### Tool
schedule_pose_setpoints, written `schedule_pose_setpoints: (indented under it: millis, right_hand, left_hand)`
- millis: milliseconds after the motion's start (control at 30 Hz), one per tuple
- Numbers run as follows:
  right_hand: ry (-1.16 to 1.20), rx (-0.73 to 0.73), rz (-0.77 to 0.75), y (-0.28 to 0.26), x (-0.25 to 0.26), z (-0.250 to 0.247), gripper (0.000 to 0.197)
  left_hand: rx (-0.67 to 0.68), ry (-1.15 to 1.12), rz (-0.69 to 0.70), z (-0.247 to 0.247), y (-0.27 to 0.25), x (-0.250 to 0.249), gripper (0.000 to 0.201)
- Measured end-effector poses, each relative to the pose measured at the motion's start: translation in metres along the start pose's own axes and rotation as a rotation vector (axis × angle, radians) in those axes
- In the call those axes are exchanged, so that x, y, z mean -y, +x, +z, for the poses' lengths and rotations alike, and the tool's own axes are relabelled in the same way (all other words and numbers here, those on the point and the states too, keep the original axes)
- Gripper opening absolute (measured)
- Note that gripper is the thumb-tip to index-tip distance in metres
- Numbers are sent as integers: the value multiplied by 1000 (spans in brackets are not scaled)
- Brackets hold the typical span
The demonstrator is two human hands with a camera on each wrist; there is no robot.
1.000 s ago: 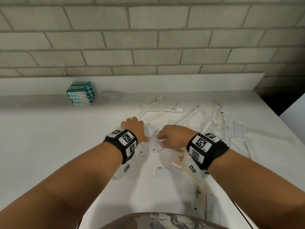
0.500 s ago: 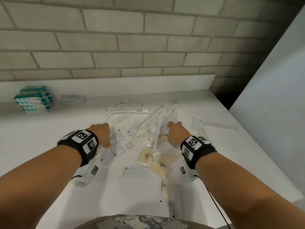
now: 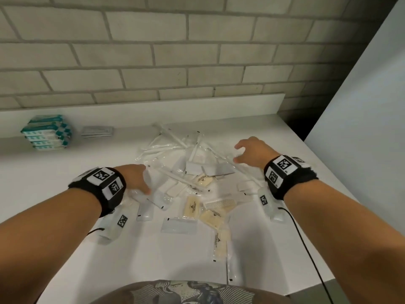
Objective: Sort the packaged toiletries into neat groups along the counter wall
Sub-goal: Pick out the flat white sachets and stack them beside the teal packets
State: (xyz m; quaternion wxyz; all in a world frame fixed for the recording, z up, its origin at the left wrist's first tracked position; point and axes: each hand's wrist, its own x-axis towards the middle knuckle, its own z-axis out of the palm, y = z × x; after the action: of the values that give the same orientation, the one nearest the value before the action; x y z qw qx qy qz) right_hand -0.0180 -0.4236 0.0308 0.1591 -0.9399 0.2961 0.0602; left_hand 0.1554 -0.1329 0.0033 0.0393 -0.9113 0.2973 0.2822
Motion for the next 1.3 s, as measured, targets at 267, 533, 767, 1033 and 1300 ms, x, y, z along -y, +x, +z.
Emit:
schedule_pose_setpoints:
  millis: [267, 533, 767, 1033, 1300]
  right_hand:
    - [-121, 131, -259, 0, 42, 59, 43]
    - [-145, 69, -112, 15, 24, 57, 30]
    - [624, 154, 15, 10, -12, 30, 27]
    - [290, 101, -92, -29, -7, 17, 26]
    - [-193, 559, -260, -111, 8, 48, 49]
  left_hand:
    - [-263, -92, 318, -39, 17, -61, 42]
    - [-183, 10, 374, -1, 52, -117, 44]
    - [-151, -146, 227, -6, 57, -87, 26]
    - [-202, -286, 184, -5, 32, -66, 50]
    - [-286, -393, 209, -5, -12, -63, 49]
